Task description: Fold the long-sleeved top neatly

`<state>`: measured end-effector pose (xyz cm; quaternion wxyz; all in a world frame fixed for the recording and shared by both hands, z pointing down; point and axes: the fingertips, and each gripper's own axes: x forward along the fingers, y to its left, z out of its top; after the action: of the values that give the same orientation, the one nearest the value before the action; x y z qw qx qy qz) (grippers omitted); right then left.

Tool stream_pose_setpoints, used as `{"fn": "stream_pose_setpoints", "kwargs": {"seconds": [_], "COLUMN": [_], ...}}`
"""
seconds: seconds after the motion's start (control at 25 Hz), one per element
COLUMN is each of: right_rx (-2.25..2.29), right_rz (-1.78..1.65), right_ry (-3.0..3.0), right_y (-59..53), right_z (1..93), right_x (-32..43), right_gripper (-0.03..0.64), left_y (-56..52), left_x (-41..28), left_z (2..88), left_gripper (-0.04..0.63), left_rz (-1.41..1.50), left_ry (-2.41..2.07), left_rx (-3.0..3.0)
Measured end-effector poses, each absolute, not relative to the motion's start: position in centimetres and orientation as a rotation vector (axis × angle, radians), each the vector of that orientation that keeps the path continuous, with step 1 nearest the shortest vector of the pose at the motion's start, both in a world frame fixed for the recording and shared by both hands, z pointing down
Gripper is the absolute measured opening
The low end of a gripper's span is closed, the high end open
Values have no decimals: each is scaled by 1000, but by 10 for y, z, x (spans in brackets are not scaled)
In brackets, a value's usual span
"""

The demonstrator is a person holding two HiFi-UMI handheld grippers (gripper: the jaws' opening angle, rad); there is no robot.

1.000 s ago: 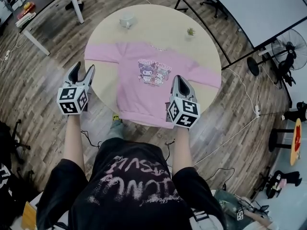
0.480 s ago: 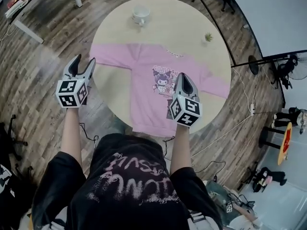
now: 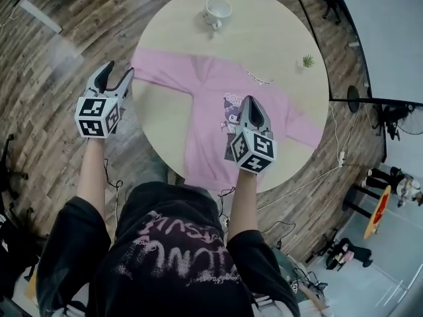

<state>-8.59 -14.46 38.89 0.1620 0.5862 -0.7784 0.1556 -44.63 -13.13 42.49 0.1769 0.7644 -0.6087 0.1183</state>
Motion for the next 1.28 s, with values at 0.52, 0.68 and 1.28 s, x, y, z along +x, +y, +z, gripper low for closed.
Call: {"fn": "stream_pose_setpoints", "kwargs": {"seconds": [0.52,0.68,1.28], "right_rx": [1389,1300,1182], "right_rz": [441,435,470], "right_ry": [-2296,-2320,-2291], "right_y": [-186,-194,-216], "right_z": [439,456,517], "right_x": [-175,-214,-269], "right_gripper": [5,5,5], "left_y": [-114,-110,-121], "left_x": [-491,-505,-505], "left_z": [484,509,634], "left_gripper": [250,250,250], "left_rz": [359,362,554], "left_ry": [-1791,-1793,-1681], "left_rx": [2013,1976,1955]}}
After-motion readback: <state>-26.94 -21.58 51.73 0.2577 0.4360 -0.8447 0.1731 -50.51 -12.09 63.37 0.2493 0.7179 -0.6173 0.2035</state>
